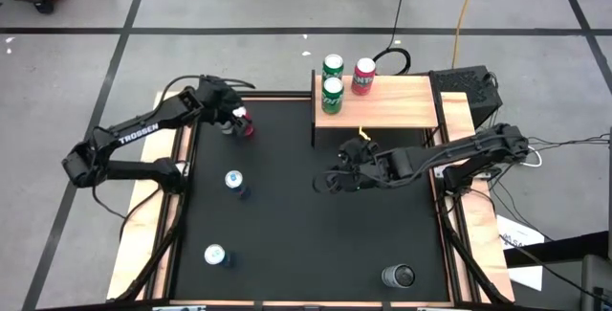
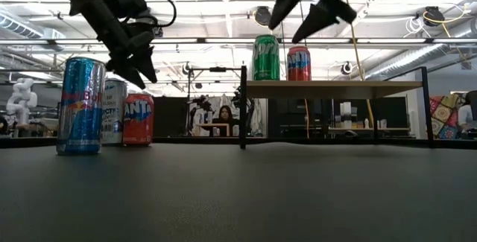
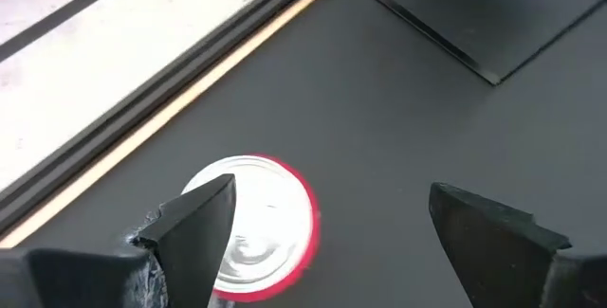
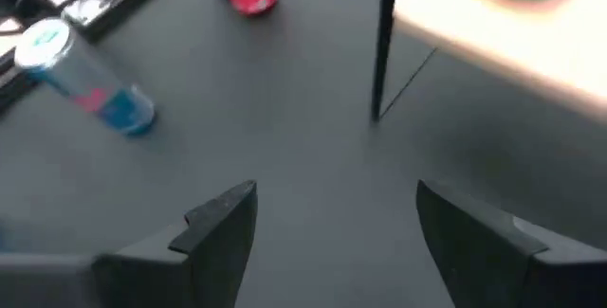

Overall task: Place canned beverage on shelf
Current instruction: Put the orange soda can on the shelf aligned with the other orange soda can

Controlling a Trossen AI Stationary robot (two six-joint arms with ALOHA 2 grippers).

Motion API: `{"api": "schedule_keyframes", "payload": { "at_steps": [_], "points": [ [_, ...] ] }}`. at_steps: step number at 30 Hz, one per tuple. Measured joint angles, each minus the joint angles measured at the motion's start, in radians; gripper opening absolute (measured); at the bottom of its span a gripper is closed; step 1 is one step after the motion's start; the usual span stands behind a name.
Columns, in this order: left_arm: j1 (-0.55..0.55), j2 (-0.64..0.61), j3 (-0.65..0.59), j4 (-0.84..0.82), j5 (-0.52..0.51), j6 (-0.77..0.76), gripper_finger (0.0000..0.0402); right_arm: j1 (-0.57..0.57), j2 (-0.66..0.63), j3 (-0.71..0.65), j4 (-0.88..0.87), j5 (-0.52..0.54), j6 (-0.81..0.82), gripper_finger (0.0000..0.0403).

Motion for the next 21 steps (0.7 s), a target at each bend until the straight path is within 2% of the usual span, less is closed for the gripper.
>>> {"api": "schedule_keyframes", "payload": {
  "at_steps": [5,9,14,21],
  "points": [
    [0.031,0.01,0.0,-0.01,-0.001,0.017,0.0349,-0.01,0.001,-0.055,0.153,-0.034,-0.037,0.0273],
    [0.033,0.011,0.001,-0.059,-0.004,0.022,0.0349,-0.025,0.001,-0.056,0.168,-0.034,-0.064,0.0274],
    [0.033,0.026,0.001,-0.085,-0.062,0.075,0.0349,-0.048,0.001,-0.055,0.187,-0.072,-0.111,0.0274],
    [0.033,0.072,0.005,-0.045,-0.096,0.08,0.0349,-0.063,0.001,-0.055,0.205,-0.087,-0.158,0.0274]
  ]
}}
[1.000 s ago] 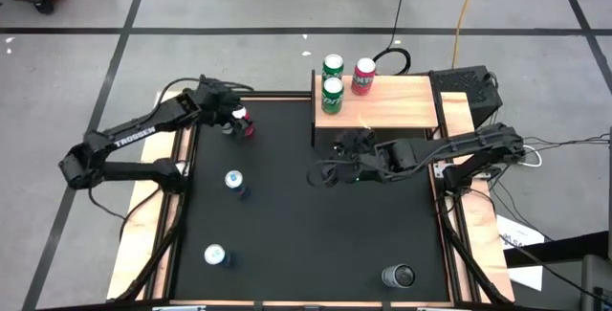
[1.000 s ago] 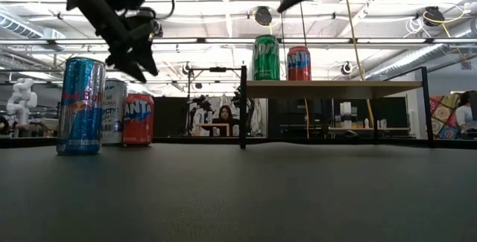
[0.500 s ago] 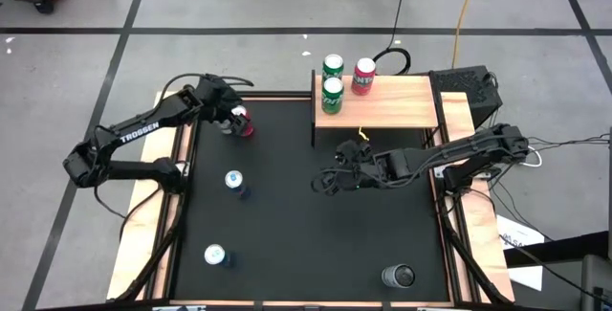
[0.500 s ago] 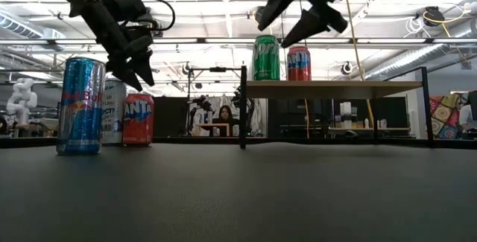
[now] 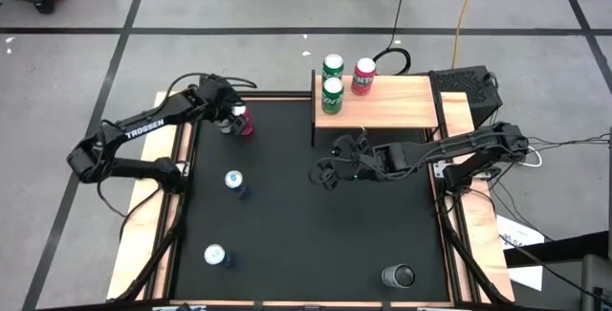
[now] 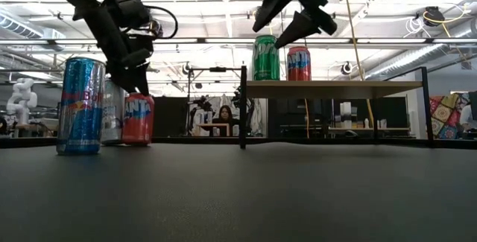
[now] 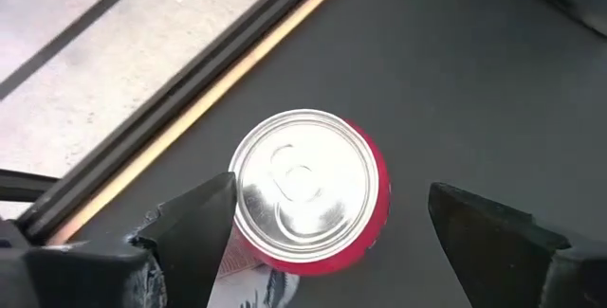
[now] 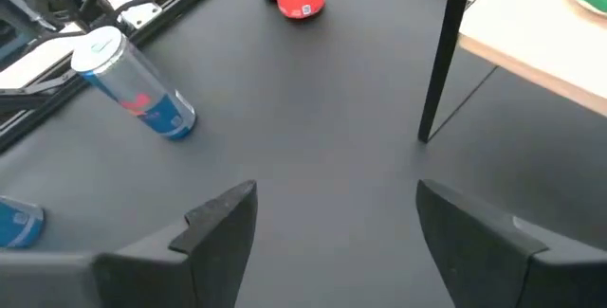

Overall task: Place canned beverage on shelf
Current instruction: Put the orange soda can on the shelf aligned with the other orange soda can

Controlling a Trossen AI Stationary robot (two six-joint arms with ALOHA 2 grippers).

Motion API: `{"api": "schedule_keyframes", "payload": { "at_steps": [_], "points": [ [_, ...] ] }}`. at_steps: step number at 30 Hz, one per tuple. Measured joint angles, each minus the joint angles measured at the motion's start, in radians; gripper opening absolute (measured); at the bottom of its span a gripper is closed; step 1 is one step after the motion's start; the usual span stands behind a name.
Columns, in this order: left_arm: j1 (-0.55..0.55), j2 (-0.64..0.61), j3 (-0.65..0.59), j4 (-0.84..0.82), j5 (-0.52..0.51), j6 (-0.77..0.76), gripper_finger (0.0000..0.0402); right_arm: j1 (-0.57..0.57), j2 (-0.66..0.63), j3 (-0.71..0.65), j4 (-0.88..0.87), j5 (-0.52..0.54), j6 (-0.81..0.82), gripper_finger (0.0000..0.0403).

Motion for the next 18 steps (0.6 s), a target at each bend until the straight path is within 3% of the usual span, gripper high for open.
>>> {"api": "schedule_keyframes", "payload": {
  "at_steps": [7,18],
  "points": [
    [-0.013,0.025,0.0,0.008,-0.027,-0.004,0.0349,0.0,0.0,0.0,-0.005,-0.004,-0.006,0.0274],
    [-0.129,0.027,0.022,-0.021,0.004,-0.012,0.0349,-0.006,-0.002,0.001,-0.008,-0.005,-0.038,0.0274]
  ]
}}
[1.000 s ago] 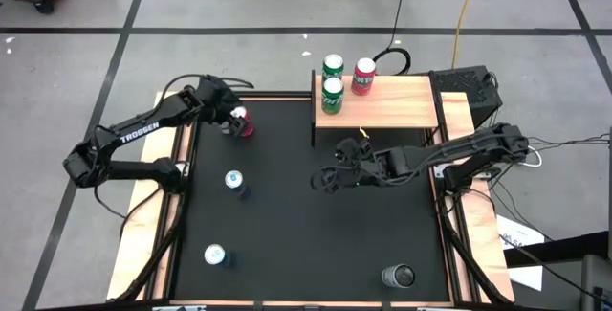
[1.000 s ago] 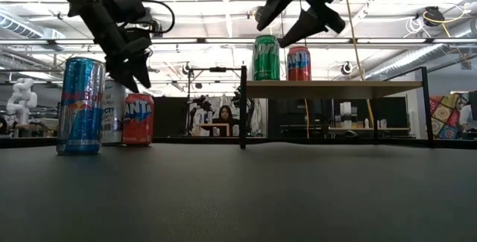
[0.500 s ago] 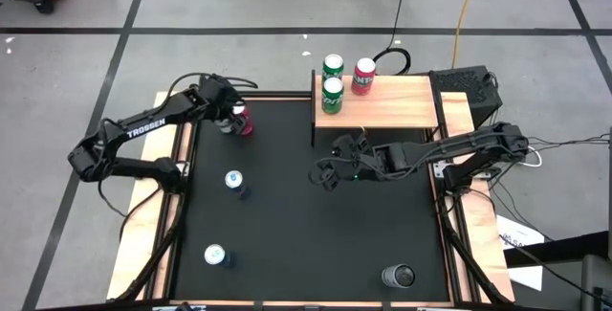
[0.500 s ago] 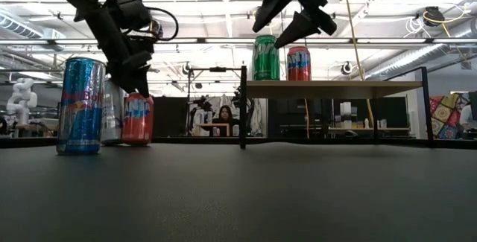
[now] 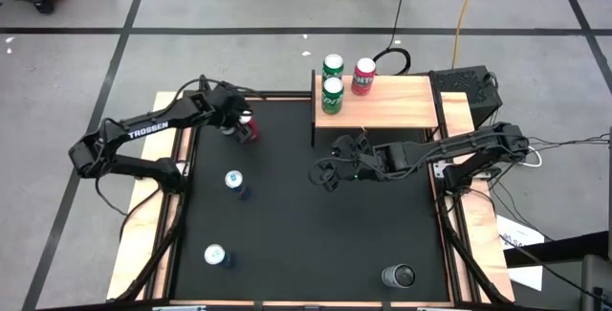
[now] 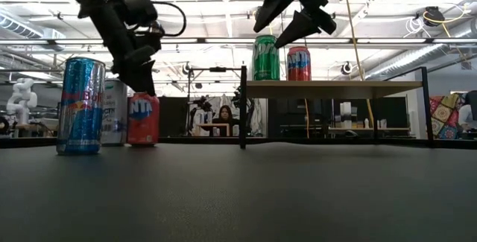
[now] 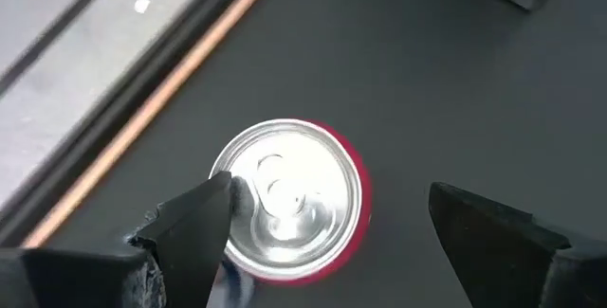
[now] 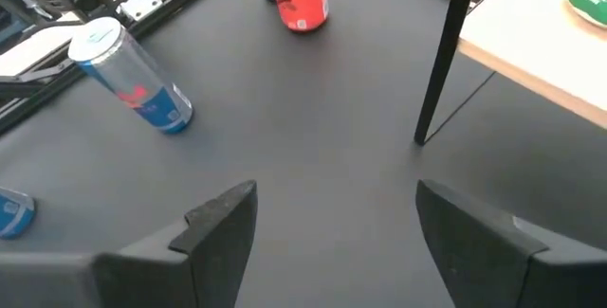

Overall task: Place canned beverage on shelf
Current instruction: Put the orange soda can on the shelf aligned with the other orange soda can

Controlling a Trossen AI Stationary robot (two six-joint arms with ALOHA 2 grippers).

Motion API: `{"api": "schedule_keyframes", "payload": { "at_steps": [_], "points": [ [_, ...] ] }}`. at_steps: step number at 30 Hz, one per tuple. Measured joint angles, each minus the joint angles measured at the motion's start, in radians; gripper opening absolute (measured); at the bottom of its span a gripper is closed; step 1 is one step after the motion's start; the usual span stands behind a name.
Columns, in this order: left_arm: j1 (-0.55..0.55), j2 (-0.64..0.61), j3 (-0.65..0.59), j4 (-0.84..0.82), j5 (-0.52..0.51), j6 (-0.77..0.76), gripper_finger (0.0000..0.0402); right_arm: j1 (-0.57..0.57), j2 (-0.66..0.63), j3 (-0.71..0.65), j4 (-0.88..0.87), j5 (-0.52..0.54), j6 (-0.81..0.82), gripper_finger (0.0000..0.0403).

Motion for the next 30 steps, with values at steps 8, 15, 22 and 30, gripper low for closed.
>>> {"api": "schedule_keyframes", "payload": {
  "at_steps": [8,15,22,30],
  "points": [
    [-0.015,0.008,0.15,-0.142,0.006,0.057,0.0349,-0.029,0.0,0.0,0.009,-0.044,-0.036,0.0274],
    [-0.014,0.088,0.259,-0.16,-0.002,0.143,0.0349,-0.054,0.0,0.0,0.085,-0.048,-0.084,0.0274],
    [0.014,0.252,0.339,-0.253,-0.015,0.174,0.0352,-0.079,0.0,0.0,0.119,-0.098,-0.108,0.0274],
    [0.057,0.276,0.348,-0.312,-0.017,0.157,0.0394,-0.078,-0.001,0.0,0.117,-0.099,-0.101,0.0274]
  ]
}}
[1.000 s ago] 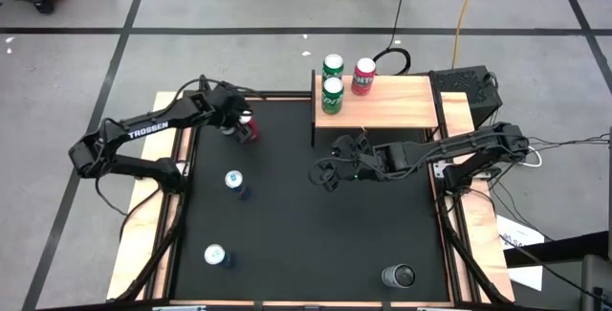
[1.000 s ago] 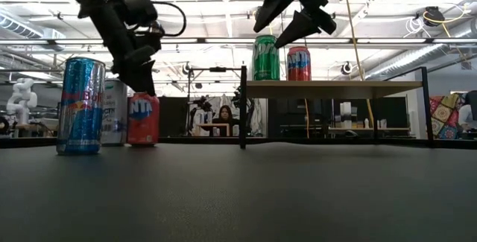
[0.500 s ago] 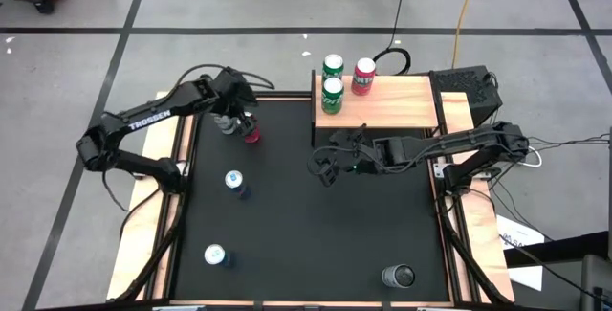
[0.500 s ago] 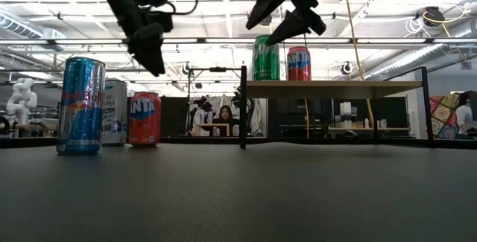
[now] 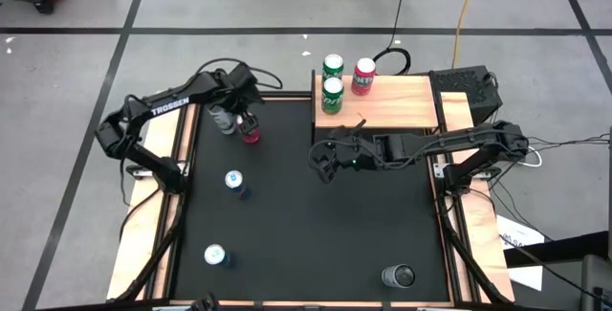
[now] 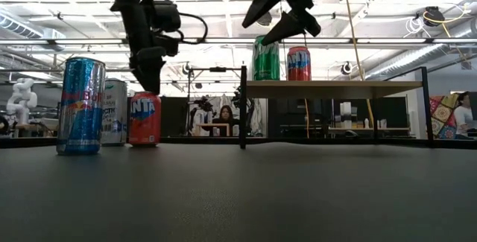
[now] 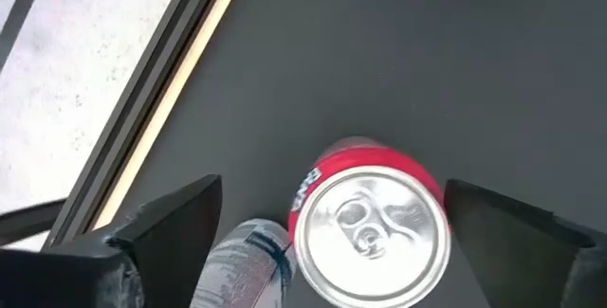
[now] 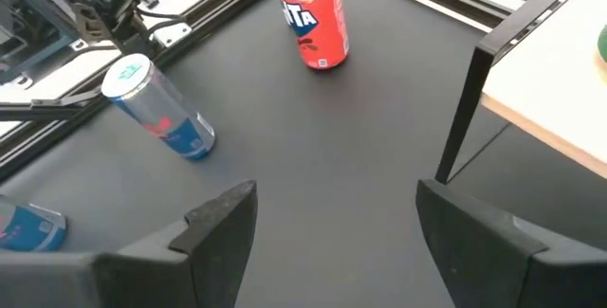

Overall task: Place canned beverage on shelf
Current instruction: Put the orange soda can on the shelf aligned with the other orange soda can

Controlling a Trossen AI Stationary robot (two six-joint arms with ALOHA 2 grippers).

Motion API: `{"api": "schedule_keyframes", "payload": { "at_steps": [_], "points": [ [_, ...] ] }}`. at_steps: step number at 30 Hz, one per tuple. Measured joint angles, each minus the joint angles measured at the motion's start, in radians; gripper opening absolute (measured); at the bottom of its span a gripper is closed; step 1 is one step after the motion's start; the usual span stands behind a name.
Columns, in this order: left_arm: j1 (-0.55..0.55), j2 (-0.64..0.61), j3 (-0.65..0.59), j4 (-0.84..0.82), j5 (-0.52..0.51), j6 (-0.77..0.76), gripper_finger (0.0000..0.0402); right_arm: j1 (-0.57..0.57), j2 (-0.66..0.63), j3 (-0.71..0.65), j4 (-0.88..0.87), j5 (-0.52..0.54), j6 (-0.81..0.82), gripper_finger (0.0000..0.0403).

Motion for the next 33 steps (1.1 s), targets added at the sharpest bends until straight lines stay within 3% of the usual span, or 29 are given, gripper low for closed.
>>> {"api": "schedule_keyframes", "payload": {
  "at_steps": [18,28,33],
  "points": [
    [0.03,0.127,0.0,-0.091,0.029,0.001,0.0391,0.0,0.0,0.0,-0.003,-0.027,-0.009,0.0274],
    [-0.007,0.147,0.0,-0.076,0.032,-0.061,0.0293,0.0,0.0,0.0,-0.015,-0.025,0.082,0.0274],
    [-0.065,0.146,0.0,-0.074,0.032,-0.072,0.0282,0.035,0.0,0.0,-0.051,0.007,0.144,0.0274]
  ]
}}
